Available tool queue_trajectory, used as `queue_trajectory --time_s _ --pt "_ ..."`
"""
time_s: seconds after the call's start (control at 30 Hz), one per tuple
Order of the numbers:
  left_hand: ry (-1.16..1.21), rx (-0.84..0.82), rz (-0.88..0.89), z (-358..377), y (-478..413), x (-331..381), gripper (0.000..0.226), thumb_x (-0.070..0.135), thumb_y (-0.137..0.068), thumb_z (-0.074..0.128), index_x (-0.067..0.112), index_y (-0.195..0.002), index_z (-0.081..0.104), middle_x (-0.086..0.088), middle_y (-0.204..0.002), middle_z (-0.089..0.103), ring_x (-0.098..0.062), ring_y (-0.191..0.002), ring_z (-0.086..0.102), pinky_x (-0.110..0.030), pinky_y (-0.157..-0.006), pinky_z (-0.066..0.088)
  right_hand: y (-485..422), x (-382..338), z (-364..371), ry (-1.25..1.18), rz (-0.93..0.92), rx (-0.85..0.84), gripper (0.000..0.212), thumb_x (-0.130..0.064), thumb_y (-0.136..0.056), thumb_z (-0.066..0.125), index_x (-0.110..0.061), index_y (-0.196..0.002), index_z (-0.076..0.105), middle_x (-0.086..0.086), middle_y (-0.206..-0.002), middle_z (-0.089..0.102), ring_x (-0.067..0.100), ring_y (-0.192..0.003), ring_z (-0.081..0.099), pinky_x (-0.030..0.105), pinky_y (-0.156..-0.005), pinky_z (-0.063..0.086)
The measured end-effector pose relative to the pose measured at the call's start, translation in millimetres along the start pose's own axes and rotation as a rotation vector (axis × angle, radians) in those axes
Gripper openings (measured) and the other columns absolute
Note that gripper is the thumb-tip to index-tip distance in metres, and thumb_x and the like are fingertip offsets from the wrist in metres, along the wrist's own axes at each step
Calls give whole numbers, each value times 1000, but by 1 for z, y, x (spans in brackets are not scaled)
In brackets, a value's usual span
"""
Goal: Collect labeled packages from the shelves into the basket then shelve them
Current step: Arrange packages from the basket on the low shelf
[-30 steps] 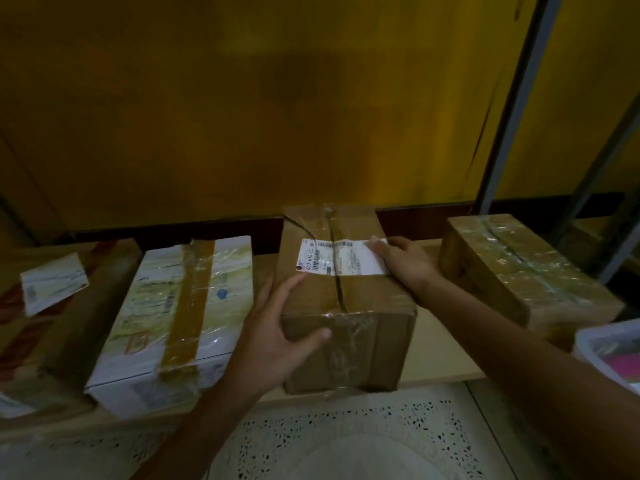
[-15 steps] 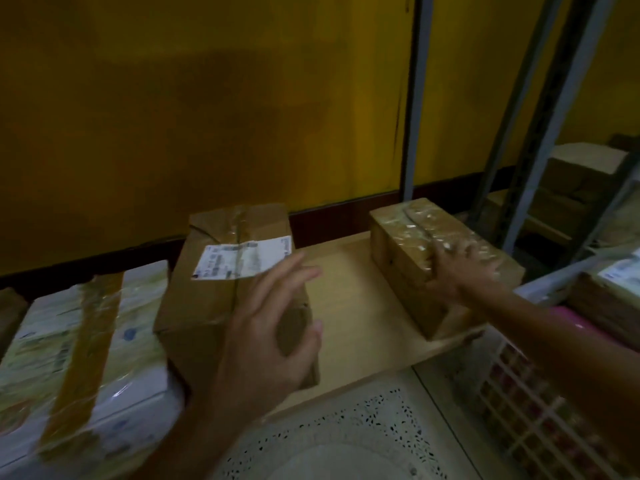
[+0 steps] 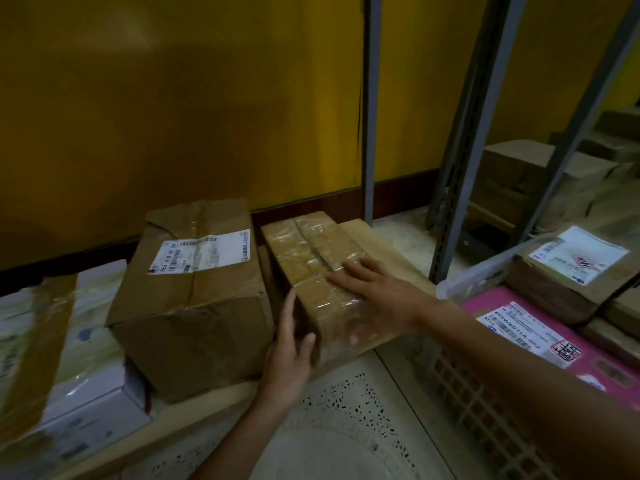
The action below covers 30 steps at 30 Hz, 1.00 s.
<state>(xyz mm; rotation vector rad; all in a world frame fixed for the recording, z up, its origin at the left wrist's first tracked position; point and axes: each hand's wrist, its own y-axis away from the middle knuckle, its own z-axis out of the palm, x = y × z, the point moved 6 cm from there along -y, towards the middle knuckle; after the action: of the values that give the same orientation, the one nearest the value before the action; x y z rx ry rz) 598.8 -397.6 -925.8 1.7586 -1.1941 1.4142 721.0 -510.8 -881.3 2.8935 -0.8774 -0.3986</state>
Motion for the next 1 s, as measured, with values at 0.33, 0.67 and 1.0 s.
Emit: queue_trajectory --time_s 0.33,0.67,1.0 --pt "-196 73 69 -14 3 11 100 30 -64 81 30 -144 20 -1 -149 30 -18 -135 31 -39 -109 32 48 -8 -124 -492 48 193 58 -69 -50 66 -31 -93 69 -7 -87 72 10 -80 69 24 -68 53" --pt "-47 194 1 -29 -2 55 29 46 -68 71 41 -92 55 17 -93 66 3 -86 61 -19 -68 50 56 9 -87 -1165 55 514 76 -70 -74 37 -47 -144 17 -9 -156 19 19 -141 21 47 -108 25" --pt "-35 310 -40 -31 -4 55 20 50 -80 60 30 -82 59 8 -86 67 -20 -95 60 -39 -83 49 52 -4 -50 -1007 85 463 78 -45 -76 67 -45 -141 25 -10 -128 55 12 -105 62 40 -81 57"
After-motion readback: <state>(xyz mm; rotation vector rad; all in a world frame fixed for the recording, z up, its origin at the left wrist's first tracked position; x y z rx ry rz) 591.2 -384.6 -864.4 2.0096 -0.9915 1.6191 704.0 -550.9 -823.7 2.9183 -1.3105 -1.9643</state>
